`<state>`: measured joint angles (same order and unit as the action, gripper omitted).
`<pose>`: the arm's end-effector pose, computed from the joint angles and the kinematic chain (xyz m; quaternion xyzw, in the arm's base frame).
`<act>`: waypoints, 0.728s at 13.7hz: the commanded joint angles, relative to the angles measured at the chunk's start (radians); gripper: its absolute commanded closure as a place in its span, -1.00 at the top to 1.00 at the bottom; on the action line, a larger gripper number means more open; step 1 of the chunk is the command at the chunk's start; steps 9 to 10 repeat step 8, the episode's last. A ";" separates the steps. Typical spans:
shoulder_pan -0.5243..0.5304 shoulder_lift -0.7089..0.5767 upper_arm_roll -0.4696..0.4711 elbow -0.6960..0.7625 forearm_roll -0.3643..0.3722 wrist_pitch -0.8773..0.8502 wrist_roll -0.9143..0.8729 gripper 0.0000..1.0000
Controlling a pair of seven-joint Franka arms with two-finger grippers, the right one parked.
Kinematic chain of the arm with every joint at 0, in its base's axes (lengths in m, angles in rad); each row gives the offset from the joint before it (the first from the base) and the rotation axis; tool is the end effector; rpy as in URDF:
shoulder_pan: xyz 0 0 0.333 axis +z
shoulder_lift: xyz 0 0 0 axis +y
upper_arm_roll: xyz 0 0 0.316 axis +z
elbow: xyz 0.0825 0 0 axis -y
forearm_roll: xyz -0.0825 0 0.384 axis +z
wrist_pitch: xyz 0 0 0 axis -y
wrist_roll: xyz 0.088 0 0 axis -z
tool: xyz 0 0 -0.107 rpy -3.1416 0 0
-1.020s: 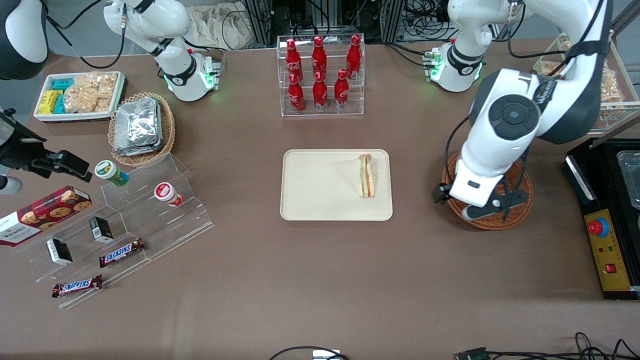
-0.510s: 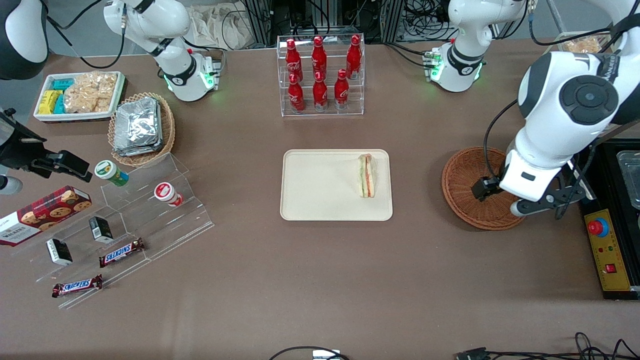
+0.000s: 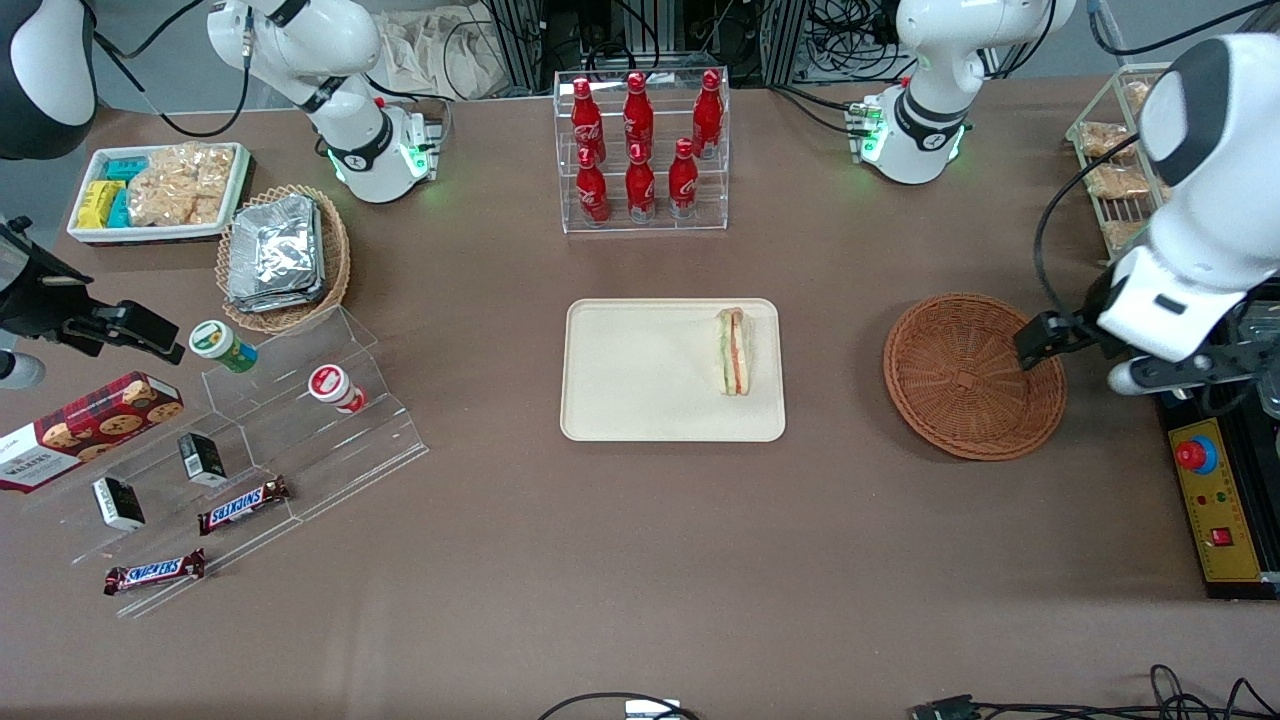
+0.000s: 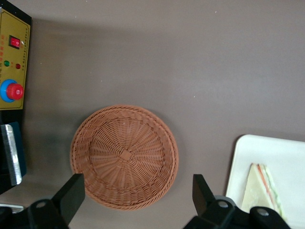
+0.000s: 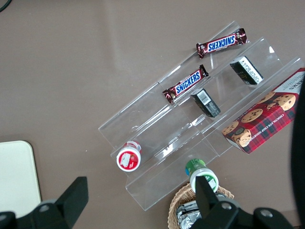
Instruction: Place sandwich from basket to tray
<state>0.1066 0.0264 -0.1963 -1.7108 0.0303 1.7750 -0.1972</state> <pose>0.5731 -0.0477 0.5612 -0.9984 -0.0510 -0.0207 0.0094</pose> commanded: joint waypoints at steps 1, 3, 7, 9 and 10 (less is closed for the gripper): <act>-0.016 -0.066 0.052 -0.004 -0.049 -0.055 0.112 1.00; -0.016 -0.092 0.057 0.003 -0.050 -0.089 0.194 1.00; -0.015 -0.114 0.057 0.033 -0.052 -0.163 0.200 1.00; -0.016 -0.112 0.057 0.049 -0.052 -0.184 0.199 1.00; -0.016 -0.112 0.057 0.049 -0.052 -0.184 0.199 1.00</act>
